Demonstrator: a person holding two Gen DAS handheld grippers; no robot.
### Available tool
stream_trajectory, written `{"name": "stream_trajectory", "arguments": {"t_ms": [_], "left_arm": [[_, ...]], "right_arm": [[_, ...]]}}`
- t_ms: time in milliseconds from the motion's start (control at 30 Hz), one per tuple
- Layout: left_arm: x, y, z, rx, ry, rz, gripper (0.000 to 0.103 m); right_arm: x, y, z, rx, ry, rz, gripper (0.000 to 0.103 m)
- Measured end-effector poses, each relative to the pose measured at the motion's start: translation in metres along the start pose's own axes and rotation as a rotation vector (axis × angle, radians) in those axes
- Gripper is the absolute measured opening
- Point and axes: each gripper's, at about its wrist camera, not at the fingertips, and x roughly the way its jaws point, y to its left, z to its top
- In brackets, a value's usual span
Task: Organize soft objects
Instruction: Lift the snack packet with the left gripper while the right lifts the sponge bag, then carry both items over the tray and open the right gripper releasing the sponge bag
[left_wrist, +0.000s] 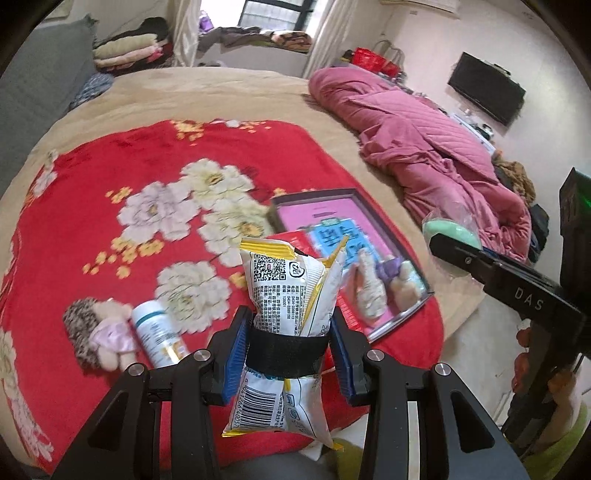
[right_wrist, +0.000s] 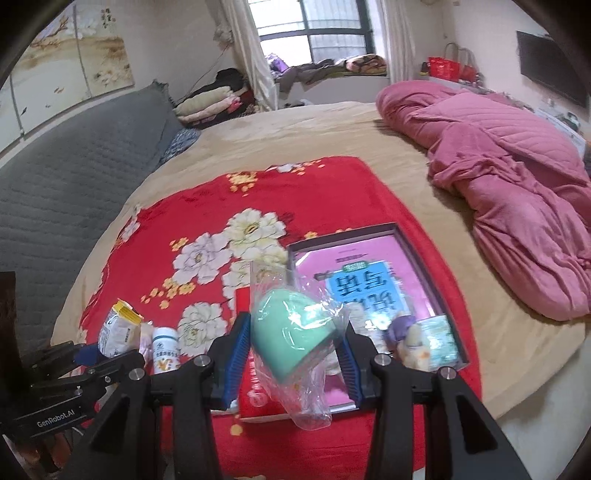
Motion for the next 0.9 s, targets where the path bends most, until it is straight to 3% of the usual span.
{"name": "stream_trajectory", "arguments": {"t_ms": [467,900], "left_arm": [[0.043,-0.067,0.029,0.086,0.034,-0.09,0.042],[0.133,-0.131,0.032,0.202,0.191,-0.126,0.042]], "right_arm": [[-0.012,-0.061,0.003,0.086,-0.031,-0.045,0.045],[0.008,-0.108,-0.013,0.142,0.012,-0.053,0.045]]}}
